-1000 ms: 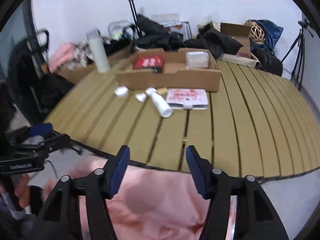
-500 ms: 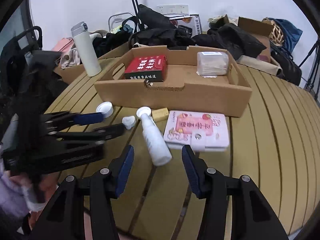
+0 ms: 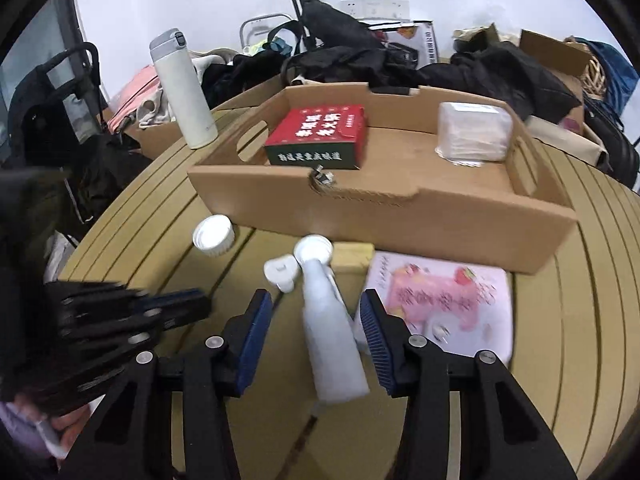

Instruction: Organize objects

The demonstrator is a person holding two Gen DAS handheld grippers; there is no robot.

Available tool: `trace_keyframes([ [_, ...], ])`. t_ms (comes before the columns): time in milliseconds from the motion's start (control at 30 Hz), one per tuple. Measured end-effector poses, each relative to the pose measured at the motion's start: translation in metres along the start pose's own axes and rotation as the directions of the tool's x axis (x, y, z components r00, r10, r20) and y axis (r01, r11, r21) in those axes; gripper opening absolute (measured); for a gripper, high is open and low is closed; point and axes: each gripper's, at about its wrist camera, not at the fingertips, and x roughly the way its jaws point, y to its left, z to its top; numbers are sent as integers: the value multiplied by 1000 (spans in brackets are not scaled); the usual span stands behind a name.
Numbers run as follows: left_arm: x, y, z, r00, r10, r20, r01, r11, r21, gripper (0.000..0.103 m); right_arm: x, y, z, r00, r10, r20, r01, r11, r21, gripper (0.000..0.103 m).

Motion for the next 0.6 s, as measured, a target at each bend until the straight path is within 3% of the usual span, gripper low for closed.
trace_keyframes([
  [67, -9, 16, 0, 999, 21, 35, -20, 999, -43, 1, 0, 6, 6, 999, 38, 9, -39, 999, 6, 46],
  [167, -6, 37, 6, 999, 40, 24, -38, 996, -85, 13, 3, 29, 15, 992, 127, 8, -126, 992, -24, 46],
  [233, -3, 45, 12, 998, 41, 39, -37, 995, -90, 36, 17, 43, 18, 992, 125, -20, -126, 989, -75, 46],
  [300, 2, 46, 16, 997, 57, 45, -53, 996, -78, 46, 43, 49, 17, 995, 77, -67, -84, 991, -106, 46],
  [367, 7, 46, 21, 997, 59, 40, -57, 997, -59, 46, 58, 49, 12, 996, -41, -79, 30, 990, -140, 46],
  [467, 18, 49, 25, 998, 48, 34, -46, 997, -55, 46, 64, 42, 13, 994, 61, -89, -69, 994, -84, 46],
  [533, 30, 48, 30, 998, 52, 22, -51, 997, -54, 46, 70, 41, 14, 995, 42, -85, -50, 995, -92, 41],
  [600, 39, 46, 34, 998, 53, 20, -52, 998, -45, 46, 72, 39, 14, 998, 8, -60, -14, 995, -99, 30],
])
